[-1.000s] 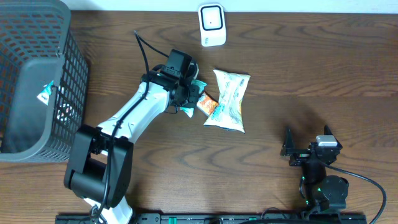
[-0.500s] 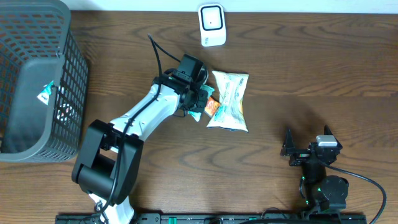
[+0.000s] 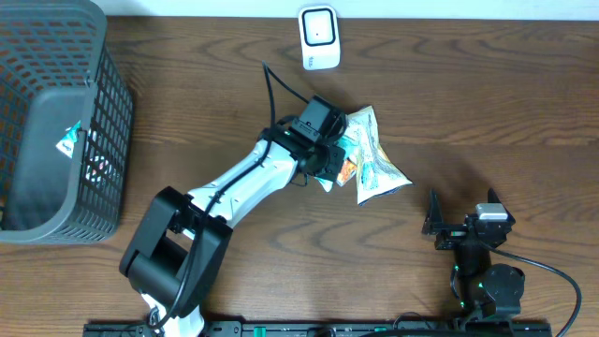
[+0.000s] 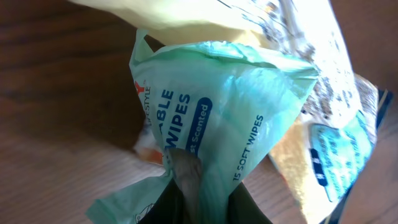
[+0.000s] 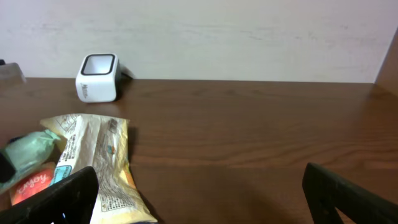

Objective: Scan the item barcode
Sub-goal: 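Carry the green wipes pack toward the scanner and release it near the bags, then lift the left gripper away and swing it back to the basket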

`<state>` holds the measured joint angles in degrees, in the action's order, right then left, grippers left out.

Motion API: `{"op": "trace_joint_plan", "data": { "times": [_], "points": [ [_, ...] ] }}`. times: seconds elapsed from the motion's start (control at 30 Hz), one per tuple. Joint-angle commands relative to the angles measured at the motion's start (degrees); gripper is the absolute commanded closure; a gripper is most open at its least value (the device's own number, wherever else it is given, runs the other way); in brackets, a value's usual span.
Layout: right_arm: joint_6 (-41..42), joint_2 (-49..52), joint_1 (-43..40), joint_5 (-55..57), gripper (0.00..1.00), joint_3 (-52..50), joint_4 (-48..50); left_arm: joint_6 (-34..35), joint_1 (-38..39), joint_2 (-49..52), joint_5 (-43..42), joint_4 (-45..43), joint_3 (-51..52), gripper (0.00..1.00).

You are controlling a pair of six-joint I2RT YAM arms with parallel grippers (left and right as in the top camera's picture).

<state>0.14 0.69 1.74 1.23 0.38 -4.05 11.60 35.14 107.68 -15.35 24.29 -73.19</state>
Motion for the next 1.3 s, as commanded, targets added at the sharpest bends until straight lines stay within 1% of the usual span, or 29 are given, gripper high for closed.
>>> {"op": "trace_joint_plan", "data": {
  "times": [0.0,0.1,0.27,0.4,0.6,0.63,0.7,0.73,0.77,0.83,0.93,1.1,1.2,1.23,1.27],
  "points": [
    [-0.63,-0.37,0.17,0.09,0.01,-0.07,-0.24,0.28,-3.37,-4.02,-0.42,-0.22,-0.85,0.92],
    [-0.63,-0.37,0.17,0.07,0.01,-0.07,-0.24,0.28,-7.28,-7.15,-0.44,-0.22,-0.85,0.92],
    [-0.63,-0.37,0.17,0.07,0.01,-0.07,-0.24,0.31,-11.13,-7.65,-0.44,-0.2,-0.74,0.92],
    [-0.63,-0.37,0.17,0.07,0.01,-0.07,-0.24,0.31,-11.87,-6.47,-0.44,-0.37,-0.11,0.92],
    [-0.63,-0.37,0.17,0.07,0.01,-0.07,-0.24,0.33,-10.75,-2.51,-0.46,-0.42,-0.11,0.92],
    [-0.63,-0.37,0.17,0.07,0.01,-0.07,-0.24,0.33,-10.56,-1.88,-0.46,-0.42,-0.11,0.85],
    [-0.63,-0.37,0.17,0.09,0.01,-0.07,-0.24,0.33,-10.16,-0.66,-0.46,-0.46,-0.11,0.65],
    [-0.63,-0.37,0.17,0.07,0.01,-0.07,-0.24,0.33,-10.05,-0.55,-0.48,-0.48,-0.11,0.53],
    [-0.63,-0.37,0.17,0.09,0.01,-0.07,-0.24,0.31,-10.01,-0.5,-0.48,-0.5,-0.11,0.44],
    [-0.63,-0.37,0.17,0.09,0.01,-0.07,-0.22,0.31,-9.99,-0.66,-0.48,-0.74,-0.13,0.38],
    [-0.63,-0.37,0.17,0.07,0.01,-0.07,-0.24,0.31,-9.99,-1.4,-0.55,-0.81,-0.57,0.31],
    [-0.63,-0.37,0.17,0.09,0.01,-0.07,-0.22,0.28,-10.12,-5.62,-0.66,-1.49,-0.66,0.29],
    [-0.63,-0.37,0.17,0.09,0.01,-0.07,-0.24,0.28,-10.93,-10.97,-0.66,-2.16,-0.68,0.16],
    [-0.63,-0.37,0.17,0.07,0.01,-0.07,-0.24,0.31,-11.21,-12.87,-0.66,-2.14,-0.68,0.13],
    [-0.63,-0.37,0.17,0.09,0.01,-0.07,-0.24,0.28,-11.39,-14.58,-0.63,-2.1,-0.66,0.13]
  ]
}}
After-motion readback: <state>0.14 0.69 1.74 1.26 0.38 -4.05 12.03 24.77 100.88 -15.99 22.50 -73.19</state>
